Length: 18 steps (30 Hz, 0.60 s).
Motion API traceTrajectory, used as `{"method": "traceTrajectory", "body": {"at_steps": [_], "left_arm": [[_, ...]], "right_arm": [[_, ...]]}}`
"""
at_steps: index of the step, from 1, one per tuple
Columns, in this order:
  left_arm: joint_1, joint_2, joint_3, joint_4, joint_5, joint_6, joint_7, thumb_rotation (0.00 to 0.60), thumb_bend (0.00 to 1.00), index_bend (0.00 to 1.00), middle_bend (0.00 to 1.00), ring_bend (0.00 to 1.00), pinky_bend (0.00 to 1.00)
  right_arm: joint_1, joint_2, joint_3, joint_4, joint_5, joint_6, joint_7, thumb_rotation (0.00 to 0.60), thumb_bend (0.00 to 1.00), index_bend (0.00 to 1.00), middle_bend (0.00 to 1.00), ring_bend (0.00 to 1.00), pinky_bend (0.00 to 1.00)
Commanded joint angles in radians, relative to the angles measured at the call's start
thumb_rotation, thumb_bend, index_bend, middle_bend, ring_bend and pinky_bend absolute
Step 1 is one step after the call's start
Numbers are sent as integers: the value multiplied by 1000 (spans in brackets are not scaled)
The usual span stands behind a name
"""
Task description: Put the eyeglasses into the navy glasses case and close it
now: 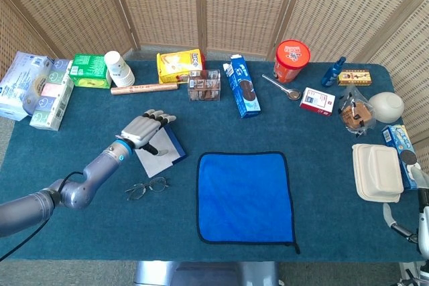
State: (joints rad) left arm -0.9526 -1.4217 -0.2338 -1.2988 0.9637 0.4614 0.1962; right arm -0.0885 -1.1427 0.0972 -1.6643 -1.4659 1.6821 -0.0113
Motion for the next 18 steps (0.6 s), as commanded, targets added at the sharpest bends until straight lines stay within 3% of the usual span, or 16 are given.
{"method": "traceTrajectory", "body": {"at_steps": [1,8,18], "left_arm": [[-23,-11,1,32,6,-19,-29,421,228,0,132,0,6],[-66,-72,-5,126,25,-68,-108,421,227,0,133,4,44],[-82,-122,10,209,76,-91,-181,417,227,0,179,88,95]], "right_arm": [[-7,0,-2,0,-1,8,0,337,374,73,127,4,93],[-25,3,-3,-6,-1,29,-4,339,373,72,126,4,93],[-37,6,1,-12,-8,48,-8,340,374,73,126,4,93]]}}
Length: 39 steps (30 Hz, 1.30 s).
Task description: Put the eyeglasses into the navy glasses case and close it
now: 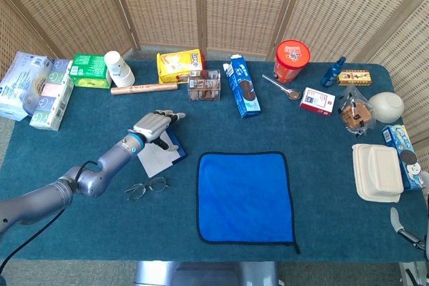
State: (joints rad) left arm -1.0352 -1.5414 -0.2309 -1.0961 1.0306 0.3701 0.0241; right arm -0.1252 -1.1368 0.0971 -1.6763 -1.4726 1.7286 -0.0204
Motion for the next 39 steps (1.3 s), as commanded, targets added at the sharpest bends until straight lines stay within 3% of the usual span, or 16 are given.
{"method": "traceTrajectory", "body": {"at_steps": [1,12,30,39], "left_arm": [[2,-1,10,8,14,0,-13,415,227,0,185,93,96],[13,32,46,-4,30,3,-38,418,229,0,261,187,121],[130,240,176,-291,4,134,18,420,227,0,308,221,127],[192,301,209,-389,12,194,6,421,228,0,308,221,126]], "right_arm": [[-1,0,2,0,-2,2,3,341,375,73,126,4,92],[-2,-6,2,6,-11,1,5,340,375,72,126,5,93],[-12,-9,-3,18,-35,12,27,340,374,72,126,4,92],[-13,-12,-1,29,-42,16,40,338,374,72,126,4,93]]}}
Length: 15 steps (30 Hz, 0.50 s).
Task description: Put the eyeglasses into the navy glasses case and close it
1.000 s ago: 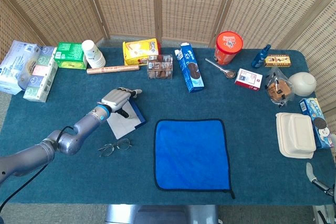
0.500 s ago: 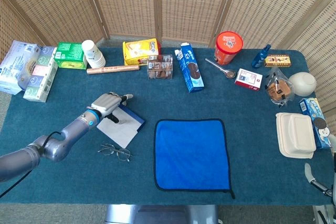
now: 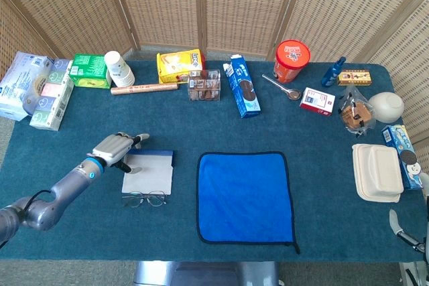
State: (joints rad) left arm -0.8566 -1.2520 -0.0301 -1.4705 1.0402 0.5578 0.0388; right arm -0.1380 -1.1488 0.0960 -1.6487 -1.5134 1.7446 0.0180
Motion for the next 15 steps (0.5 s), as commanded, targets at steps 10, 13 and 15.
{"method": "traceTrajectory", "body": {"at_steps": [10,13,15], "left_arm": [[97,6,-31,-23,51,187,-52,415,227,0,200,91,125],[152,-15,-46,-52,102,336,-47,414,227,0,163,39,114],[178,-24,-43,-70,133,396,-40,413,227,34,151,23,108]], "right_arm": [[1,-2,-1,4,-13,2,7,338,373,72,126,2,92],[1,-4,0,5,-12,0,8,338,374,72,127,2,92],[2,-6,0,7,-10,-3,9,339,374,71,127,2,92]]}}
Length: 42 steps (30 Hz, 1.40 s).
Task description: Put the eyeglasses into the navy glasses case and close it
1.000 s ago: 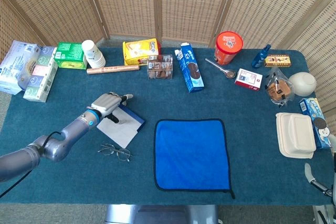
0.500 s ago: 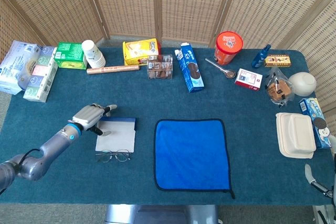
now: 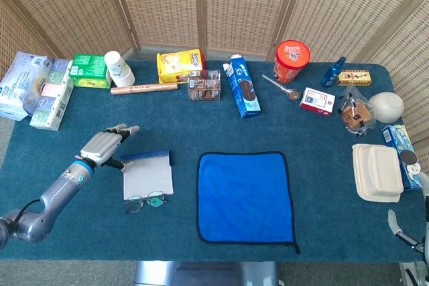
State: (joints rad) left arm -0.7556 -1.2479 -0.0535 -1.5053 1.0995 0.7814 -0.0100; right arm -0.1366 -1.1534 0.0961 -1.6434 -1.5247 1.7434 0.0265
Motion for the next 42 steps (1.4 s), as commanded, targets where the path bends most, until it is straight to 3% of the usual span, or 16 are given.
{"method": "traceTrajectory", "body": {"at_steps": [1,6,10,18,31,42], "left_arm": [[92,-31,-12,-51,93,200,17,411,227,80,150,23,107],[141,-30,25,-132,113,262,109,406,238,233,151,15,101],[174,-32,43,-185,114,305,173,402,328,297,156,14,100],[225,-32,94,-267,155,346,266,405,328,343,155,4,81],[268,-92,149,-239,211,339,363,414,241,366,117,0,32],[314,-191,140,-177,205,378,439,425,242,375,116,0,30]], "right_arm": [[3,-3,0,3,2,-6,2,339,374,71,127,2,93],[14,-8,0,7,-3,-22,2,336,373,71,126,2,93],[21,-7,3,4,-5,-29,-1,339,373,72,126,1,92],[25,-5,2,0,-10,-31,-2,338,374,71,127,2,93],[9,-5,-5,-9,-26,2,-6,337,373,71,127,0,93],[1,-7,-5,-4,-27,15,6,337,373,70,127,0,93]]}}
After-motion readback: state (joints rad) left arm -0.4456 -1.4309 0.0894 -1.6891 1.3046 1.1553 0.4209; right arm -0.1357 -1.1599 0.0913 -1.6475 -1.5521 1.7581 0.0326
